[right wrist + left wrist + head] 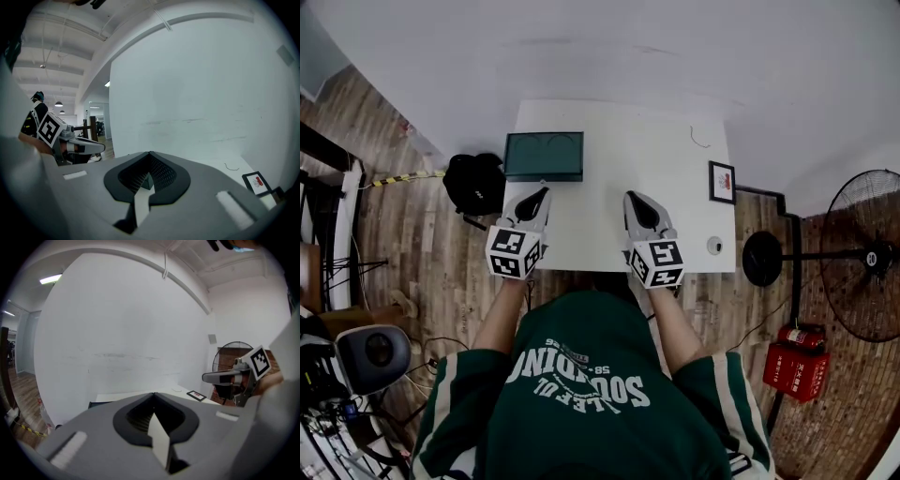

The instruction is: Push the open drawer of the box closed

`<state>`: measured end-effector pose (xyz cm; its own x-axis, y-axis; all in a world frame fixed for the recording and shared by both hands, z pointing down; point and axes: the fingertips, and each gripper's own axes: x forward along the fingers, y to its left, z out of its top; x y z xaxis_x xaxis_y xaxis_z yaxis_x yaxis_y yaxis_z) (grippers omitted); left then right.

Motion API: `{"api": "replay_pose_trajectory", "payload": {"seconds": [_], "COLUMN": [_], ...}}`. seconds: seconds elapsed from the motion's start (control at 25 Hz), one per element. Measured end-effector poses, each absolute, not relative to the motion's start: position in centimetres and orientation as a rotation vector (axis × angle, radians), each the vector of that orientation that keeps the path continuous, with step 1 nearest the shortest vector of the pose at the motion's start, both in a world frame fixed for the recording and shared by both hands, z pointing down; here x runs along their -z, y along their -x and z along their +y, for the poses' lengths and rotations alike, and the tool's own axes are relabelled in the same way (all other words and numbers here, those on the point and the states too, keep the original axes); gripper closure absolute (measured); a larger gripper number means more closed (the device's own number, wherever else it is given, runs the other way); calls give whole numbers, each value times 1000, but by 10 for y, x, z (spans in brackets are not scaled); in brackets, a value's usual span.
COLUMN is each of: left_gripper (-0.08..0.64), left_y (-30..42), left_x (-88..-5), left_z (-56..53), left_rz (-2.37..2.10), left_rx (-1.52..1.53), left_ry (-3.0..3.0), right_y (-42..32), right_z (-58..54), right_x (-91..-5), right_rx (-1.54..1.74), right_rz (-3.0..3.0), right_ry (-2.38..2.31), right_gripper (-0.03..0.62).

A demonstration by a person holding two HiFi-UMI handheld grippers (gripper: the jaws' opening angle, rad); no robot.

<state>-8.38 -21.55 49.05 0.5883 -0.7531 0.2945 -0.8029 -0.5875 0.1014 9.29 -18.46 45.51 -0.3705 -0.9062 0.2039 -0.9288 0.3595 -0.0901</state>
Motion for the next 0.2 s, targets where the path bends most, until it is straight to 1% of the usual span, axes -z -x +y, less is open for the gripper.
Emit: {"api": "replay_pose_trajectory", "payload": {"seconds": [0.2], "left_gripper": [508], "left_y": [85], "left_x": [-493], "left_z": [-212], "left_rz": [-1292], "left_rx": [-324], "left_ry": [-2579], "right_y": [-92], "right_z": [-181], "right_x": [-457], "right_rx": [-291], "right_rz": [-2484], "right_ry": [-1674], "right_gripper": [594]}}
